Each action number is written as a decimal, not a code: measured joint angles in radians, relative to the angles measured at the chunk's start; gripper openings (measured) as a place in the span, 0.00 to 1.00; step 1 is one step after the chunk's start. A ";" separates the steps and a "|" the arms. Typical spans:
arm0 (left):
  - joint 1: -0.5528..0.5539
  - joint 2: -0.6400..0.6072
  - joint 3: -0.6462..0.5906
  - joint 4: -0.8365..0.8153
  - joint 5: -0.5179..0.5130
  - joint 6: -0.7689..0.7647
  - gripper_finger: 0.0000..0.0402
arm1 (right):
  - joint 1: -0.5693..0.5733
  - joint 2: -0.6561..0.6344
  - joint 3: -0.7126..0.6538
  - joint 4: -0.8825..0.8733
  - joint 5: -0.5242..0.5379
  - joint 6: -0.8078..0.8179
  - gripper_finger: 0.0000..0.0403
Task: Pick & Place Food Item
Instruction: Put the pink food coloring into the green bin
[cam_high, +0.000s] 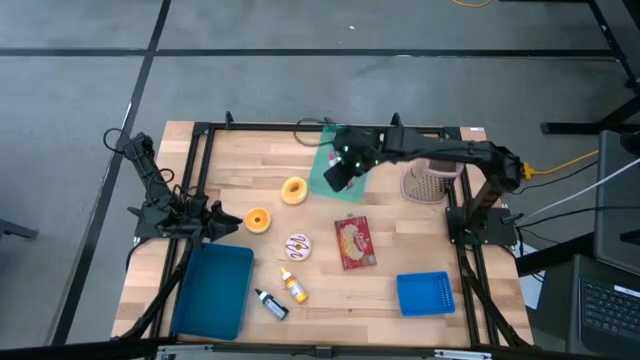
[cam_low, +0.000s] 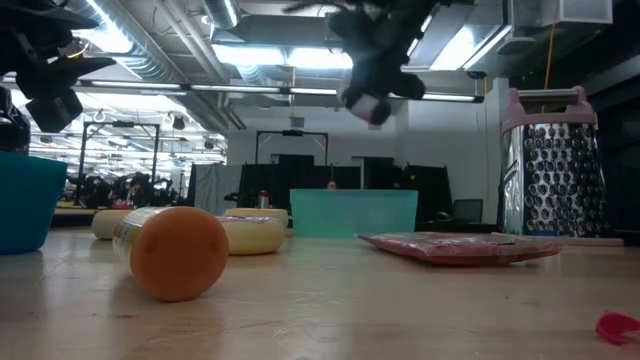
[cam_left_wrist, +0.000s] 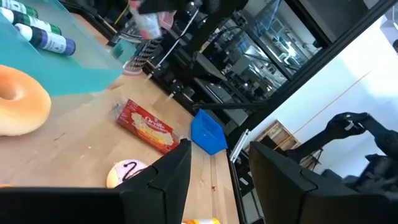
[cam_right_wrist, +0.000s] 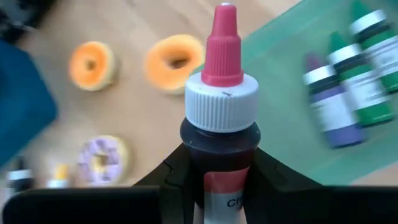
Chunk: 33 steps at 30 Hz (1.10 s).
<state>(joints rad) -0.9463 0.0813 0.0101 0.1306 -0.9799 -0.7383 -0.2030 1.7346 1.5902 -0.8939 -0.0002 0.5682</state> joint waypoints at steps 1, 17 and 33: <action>0.000 0.000 0.000 0.000 -0.001 0.000 0.39 | -0.018 0.007 0.001 -0.005 -0.008 -0.035 0.22; 0.000 0.000 0.000 0.000 -0.076 0.000 0.39 | -0.145 0.321 0.000 -0.066 -0.157 -0.447 0.22; 0.000 0.000 0.000 -0.001 -0.104 -0.009 0.39 | -0.204 0.374 0.001 -0.095 -0.074 -0.636 0.25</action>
<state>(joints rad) -0.9463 0.0813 0.0101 0.1301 -1.0836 -0.7471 -0.4068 2.1090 1.5909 -0.9890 -0.0746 -0.0683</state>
